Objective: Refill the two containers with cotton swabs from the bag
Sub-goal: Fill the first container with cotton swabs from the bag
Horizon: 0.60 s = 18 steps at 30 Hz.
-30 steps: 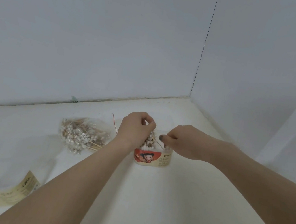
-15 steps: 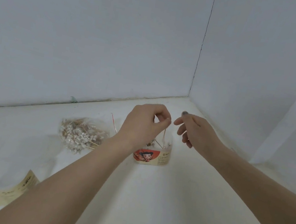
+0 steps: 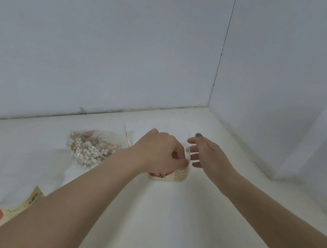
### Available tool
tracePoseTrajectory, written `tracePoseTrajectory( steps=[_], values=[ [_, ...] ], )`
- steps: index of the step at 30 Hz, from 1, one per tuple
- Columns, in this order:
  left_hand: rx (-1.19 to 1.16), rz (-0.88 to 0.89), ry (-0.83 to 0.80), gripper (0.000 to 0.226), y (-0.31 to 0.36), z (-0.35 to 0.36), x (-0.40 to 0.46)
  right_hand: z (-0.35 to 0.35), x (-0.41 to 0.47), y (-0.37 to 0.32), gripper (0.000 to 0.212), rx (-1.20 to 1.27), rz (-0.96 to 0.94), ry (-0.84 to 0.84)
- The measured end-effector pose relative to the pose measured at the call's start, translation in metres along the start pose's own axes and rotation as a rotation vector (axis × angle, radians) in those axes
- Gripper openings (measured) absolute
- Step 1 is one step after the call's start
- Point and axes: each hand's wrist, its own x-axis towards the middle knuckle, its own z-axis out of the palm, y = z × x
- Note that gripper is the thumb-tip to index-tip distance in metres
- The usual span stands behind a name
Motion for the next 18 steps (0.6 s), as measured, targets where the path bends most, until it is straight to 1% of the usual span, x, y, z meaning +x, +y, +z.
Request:
tracePoseTrajectory(
  steps=[2,3,5,7,10,12,14,16,18],
  values=[
    [0.002,0.012,-0.014,0.029,0.0,0.002,-0.001,0.001,-0.002,0.0,0.037,0.01,0.006,-0.007],
    [0.014,0.019,-0.005,0.03,0.001,0.003,-0.002,0.001,-0.003,0.0,0.036,0.003,0.003,-0.007],
    [0.04,0.036,0.008,0.037,0.0,0.004,-0.002,0.002,-0.005,-0.001,0.035,-0.015,-0.012,0.014],
    [0.065,0.044,0.012,0.043,-0.001,0.002,-0.001,-0.001,-0.005,-0.003,0.034,-0.069,-0.068,0.065],
    [0.102,0.029,0.039,0.052,-0.005,-0.003,-0.001,-0.009,-0.005,-0.01,0.024,-0.161,-0.153,0.079],
    [0.1,0.025,0.068,0.057,-0.011,-0.003,0.0,-0.016,-0.004,-0.016,0.021,-0.245,-0.223,0.023],
    [0.097,0.035,0.098,0.062,-0.015,-0.001,-0.002,-0.025,-0.003,-0.027,0.028,-0.355,-0.288,-0.099],
    [0.126,0.034,0.112,0.066,-0.02,0.003,-0.002,-0.031,-0.001,-0.042,0.033,-0.507,-0.27,-0.257],
    [0.118,0.01,0.084,0.069,-0.025,0.009,-0.002,-0.034,0.002,-0.057,0.038,-0.737,-0.216,-0.382]
  ],
)
